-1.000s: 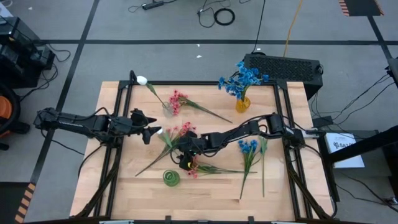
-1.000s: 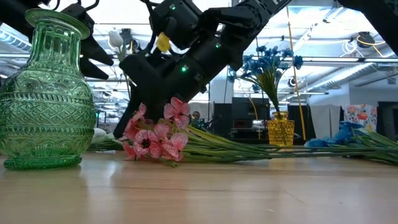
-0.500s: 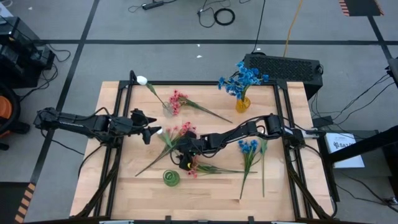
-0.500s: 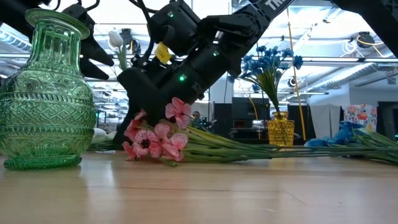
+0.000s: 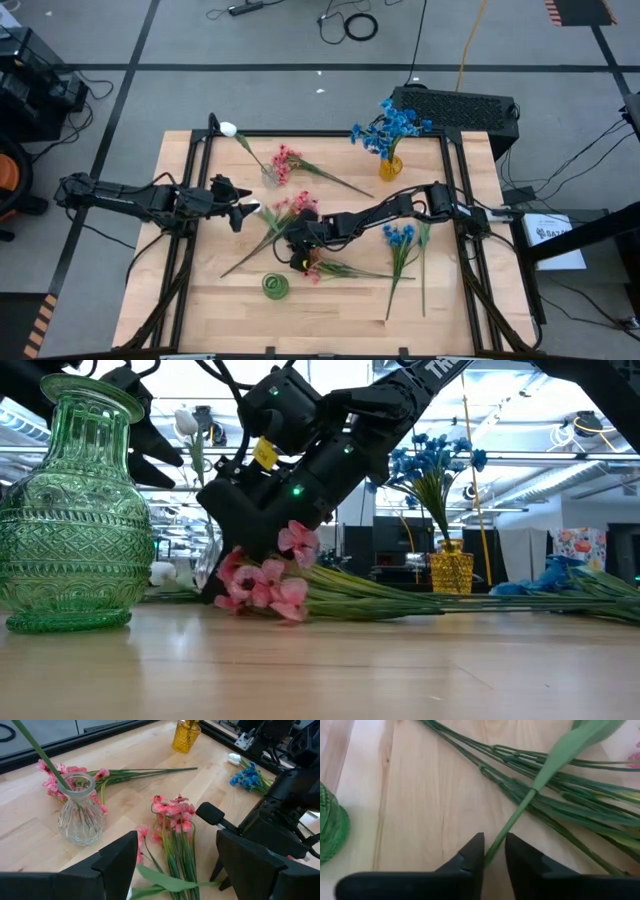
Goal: Sort flowers into vase by color
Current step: Put the left white flower into the transparent vase
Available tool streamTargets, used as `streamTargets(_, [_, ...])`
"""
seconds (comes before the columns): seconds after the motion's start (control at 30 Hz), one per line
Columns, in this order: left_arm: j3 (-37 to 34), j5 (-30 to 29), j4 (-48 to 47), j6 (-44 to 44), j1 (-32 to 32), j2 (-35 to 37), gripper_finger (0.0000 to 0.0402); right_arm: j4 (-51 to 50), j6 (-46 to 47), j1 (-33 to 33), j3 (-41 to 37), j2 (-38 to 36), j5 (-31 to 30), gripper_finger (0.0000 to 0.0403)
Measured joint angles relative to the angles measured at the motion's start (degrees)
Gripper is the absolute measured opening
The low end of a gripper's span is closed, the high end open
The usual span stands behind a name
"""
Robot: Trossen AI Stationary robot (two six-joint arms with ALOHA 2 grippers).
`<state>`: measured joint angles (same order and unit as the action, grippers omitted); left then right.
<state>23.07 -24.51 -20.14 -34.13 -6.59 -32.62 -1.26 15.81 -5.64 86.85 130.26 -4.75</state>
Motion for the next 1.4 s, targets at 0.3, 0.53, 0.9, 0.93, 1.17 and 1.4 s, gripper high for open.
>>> streamTargets(0.3, [0.0, 0.0, 0.0, 0.4, 0.0, 0.0, 0.0274, -0.3, -1.9, 0.1, 0.0, 0.0, 0.0, 0.0005])
streamTargets(0.53, [0.0, 0.0, -0.2, 0.5, 0.0, 0.0, 0.0274, -0.8, -2.0, 0.7, 0.0, -0.7, 0.6, 0.0002])
streamTargets(0.9, [0.0, -0.4, 0.9, 2.8, 0.0, 0.1, 0.0274, -3.2, -4.9, 0.8, 0.0, -7.9, 0.6, 0.0000])
streamTargets(0.93, [0.0, -0.5, 1.7, 3.4, 0.0, 0.1, 0.0274, -4.0, -5.3, 0.8, 0.0, -8.5, 0.5, 0.0000])
streamTargets(1.17, [0.0, -0.1, 11.0, 10.0, -1.1, 1.0, 0.0274, -7.6, -9.7, 0.9, 0.0, -13.2, 0.3, 0.0000])
streamTargets(1.4, [1.8, 0.1, 13.6, 15.3, -1.4, 3.6, 0.0273, -9.7, -14.3, 2.7, 0.0, -18.0, 3.7, 0.0000])
